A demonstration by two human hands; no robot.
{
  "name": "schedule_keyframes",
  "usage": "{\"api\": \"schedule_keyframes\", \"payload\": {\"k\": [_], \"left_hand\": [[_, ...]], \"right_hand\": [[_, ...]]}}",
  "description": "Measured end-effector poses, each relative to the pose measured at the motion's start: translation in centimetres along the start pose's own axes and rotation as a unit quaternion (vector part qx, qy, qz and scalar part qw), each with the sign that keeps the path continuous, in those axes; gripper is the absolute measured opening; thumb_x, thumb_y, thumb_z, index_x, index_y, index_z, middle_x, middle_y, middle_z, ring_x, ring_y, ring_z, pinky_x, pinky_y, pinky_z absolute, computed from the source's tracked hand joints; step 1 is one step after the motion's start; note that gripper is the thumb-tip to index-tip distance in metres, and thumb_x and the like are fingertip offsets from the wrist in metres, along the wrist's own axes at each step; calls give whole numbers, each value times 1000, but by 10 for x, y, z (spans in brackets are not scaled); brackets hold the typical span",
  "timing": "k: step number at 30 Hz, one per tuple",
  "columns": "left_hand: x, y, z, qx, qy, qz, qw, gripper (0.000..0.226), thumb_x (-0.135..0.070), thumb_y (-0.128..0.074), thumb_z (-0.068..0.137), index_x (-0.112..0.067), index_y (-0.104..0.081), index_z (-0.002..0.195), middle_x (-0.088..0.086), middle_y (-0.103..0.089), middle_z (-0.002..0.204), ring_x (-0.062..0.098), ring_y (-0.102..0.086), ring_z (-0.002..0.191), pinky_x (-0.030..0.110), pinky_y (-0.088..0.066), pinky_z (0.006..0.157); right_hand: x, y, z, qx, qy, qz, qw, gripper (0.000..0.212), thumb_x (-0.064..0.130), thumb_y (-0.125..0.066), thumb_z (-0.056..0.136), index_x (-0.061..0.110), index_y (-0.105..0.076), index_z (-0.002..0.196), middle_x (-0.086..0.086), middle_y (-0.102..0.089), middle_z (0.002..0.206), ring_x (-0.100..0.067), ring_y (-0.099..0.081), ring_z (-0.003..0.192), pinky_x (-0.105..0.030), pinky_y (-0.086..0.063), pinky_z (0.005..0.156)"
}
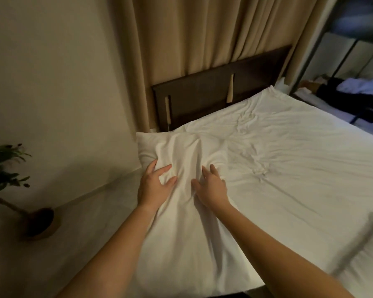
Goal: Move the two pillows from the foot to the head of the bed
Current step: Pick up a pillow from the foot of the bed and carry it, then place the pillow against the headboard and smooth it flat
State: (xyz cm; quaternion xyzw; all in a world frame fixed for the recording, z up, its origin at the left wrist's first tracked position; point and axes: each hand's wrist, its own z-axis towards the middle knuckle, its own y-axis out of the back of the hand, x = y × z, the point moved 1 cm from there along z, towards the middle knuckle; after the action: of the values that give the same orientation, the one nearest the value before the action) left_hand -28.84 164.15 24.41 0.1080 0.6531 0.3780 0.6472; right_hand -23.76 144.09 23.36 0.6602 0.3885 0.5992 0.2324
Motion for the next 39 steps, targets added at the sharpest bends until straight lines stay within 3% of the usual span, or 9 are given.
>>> {"api": "schedule_keyframes", "payload": {"k": [11,18,24,30,34,39], "left_hand": [[-18,-56,154,44,-26,-7,999,40,-33,-81,92,-33,-74,131,-4,-40,163,19,-41,148,24,-33,115],[-52,-96,249,54,-33,-12,998,39,-19,-77,95,-26,-73,134,0,-40,163,23,-40,150,25,-31,117],[-80,-136,308,70,-68,10,995,39,-39,-75,94,-42,-70,133,-9,-41,162,22,-42,147,52,-41,120],[-120,-175,341,116,-92,17,989,39,-40,-72,98,-42,-68,136,-10,-36,165,19,-39,150,40,-41,118],[-132,-204,362,153,-111,-9,982,40,-39,-73,97,-41,-69,136,-10,-36,165,18,-39,149,34,-40,117],[-139,-240,396,194,-143,-30,970,40,-39,-75,95,-41,-70,135,-9,-36,165,17,-40,149,35,-42,118]], "right_hand": [[-10,23,148,-42,-40,24,998,66,52,-50,98,29,-38,159,-5,-23,174,-40,-36,150,-56,-35,115],[-16,65,234,-78,-36,35,996,54,44,-48,102,23,-47,152,-7,-33,169,-31,-32,154,-53,-33,116],[-36,106,281,-114,-42,41,992,53,43,-51,102,25,-47,152,-6,-41,165,-27,-33,154,-52,-33,117],[-60,140,309,-156,-77,54,983,53,44,-52,101,27,-49,151,-5,-41,166,-23,-29,156,-52,-30,118],[-77,154,318,-169,-112,49,978,49,44,-50,100,29,-51,146,-4,-44,162,-25,-36,151,-52,-33,114],[-90,167,338,-194,-157,53,967,39,45,-53,97,26,-58,131,-5,-51,147,-33,-53,131,-51,-42,105]]}}
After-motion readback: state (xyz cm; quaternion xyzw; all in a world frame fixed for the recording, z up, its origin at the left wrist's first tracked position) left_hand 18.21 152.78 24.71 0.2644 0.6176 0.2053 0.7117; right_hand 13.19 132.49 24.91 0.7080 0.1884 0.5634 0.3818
